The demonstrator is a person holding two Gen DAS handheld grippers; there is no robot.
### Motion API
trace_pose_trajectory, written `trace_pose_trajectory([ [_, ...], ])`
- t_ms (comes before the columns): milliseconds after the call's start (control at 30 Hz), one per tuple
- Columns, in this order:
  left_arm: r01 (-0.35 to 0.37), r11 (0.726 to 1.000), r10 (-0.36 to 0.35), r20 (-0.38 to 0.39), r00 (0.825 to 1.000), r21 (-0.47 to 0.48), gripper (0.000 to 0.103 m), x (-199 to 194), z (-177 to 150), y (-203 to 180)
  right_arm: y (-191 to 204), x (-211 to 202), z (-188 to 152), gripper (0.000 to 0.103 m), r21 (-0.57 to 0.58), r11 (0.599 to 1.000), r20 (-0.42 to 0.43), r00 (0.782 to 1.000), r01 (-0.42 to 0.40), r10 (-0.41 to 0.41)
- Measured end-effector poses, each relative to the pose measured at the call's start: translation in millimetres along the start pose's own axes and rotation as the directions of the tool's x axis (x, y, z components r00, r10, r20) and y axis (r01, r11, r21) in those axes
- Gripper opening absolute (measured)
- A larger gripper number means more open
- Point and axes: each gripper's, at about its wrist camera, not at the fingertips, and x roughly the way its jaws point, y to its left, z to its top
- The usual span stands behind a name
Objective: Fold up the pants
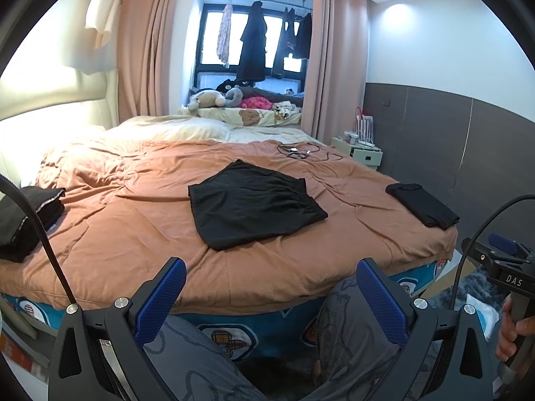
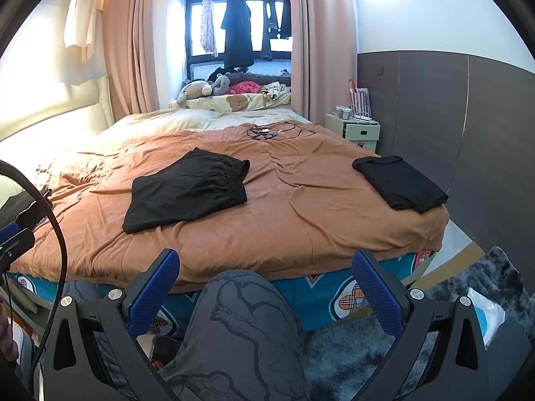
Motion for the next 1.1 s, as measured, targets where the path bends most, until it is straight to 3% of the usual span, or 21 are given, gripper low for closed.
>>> trace_pose_trajectory([
  [467,0.000,1.000,-0.001,-0.016,1.000,-0.020,0.102,11.3,9.3,15.3,1.0,22.5,15.4,0.103,-0.014,1.000,-0.035,0.999,-0.013,0.012],
  [1100,-0.005,0.997,0.000,-0.068,0.998,-0.073,0.099,72.0,41.0,41.4,1.8,91.1,53.7,0.103,-0.002,1.000,-0.091,0.996,0.017,-0.017],
])
